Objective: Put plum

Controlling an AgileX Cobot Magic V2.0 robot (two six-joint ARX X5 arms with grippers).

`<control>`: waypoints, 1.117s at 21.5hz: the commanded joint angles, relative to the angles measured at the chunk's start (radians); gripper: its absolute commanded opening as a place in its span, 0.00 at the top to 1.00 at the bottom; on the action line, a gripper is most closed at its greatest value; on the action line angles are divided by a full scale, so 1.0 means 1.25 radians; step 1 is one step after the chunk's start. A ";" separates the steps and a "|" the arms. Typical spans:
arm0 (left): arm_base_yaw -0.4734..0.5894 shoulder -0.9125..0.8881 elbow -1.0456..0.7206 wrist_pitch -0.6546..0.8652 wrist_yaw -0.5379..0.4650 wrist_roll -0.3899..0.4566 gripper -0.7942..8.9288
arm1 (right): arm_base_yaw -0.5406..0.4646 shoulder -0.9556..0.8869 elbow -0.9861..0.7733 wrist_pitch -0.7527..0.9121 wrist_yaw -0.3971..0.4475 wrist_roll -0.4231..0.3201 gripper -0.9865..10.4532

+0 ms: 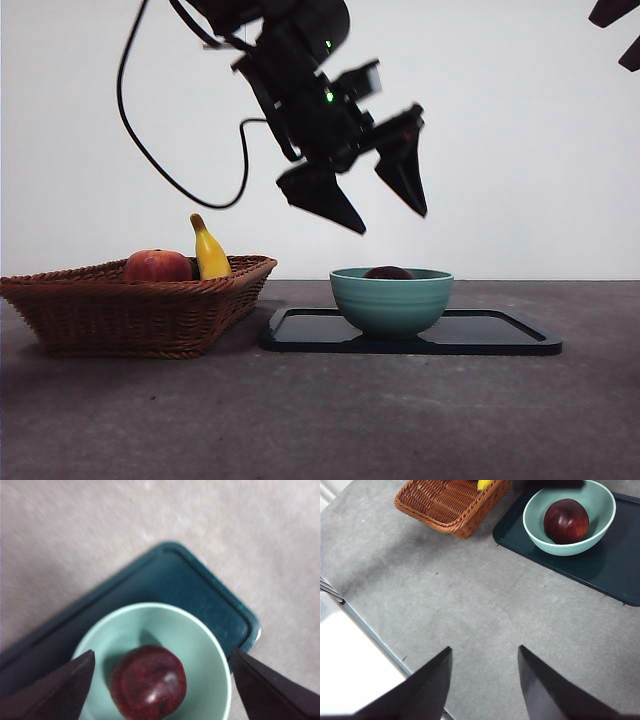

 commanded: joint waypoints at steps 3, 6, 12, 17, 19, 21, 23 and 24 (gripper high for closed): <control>-0.022 0.045 0.021 0.006 -0.027 0.037 0.47 | 0.004 0.005 0.005 0.005 -0.001 -0.009 0.73; -0.027 0.052 0.021 0.006 -0.039 0.043 0.47 | 0.004 0.005 0.005 0.005 0.000 -0.009 0.73; -0.034 0.062 0.021 0.001 -0.063 0.060 0.47 | 0.004 0.005 0.005 0.005 0.000 -0.009 0.73; -0.036 0.078 0.021 -0.007 -0.063 0.060 0.47 | 0.004 0.005 0.005 0.005 0.000 -0.009 0.73; -0.039 0.087 0.021 -0.015 -0.063 0.060 0.47 | 0.004 0.005 0.005 0.005 0.000 -0.009 0.73; -0.041 0.089 0.021 -0.015 -0.063 0.061 0.47 | 0.004 0.005 0.005 0.005 0.000 -0.010 0.73; -0.041 0.089 0.021 -0.016 -0.063 0.062 0.47 | 0.004 0.005 0.005 0.005 0.000 -0.010 0.73; -0.041 0.092 0.021 -0.017 -0.066 0.062 0.47 | 0.004 0.005 0.005 0.005 0.000 -0.010 0.73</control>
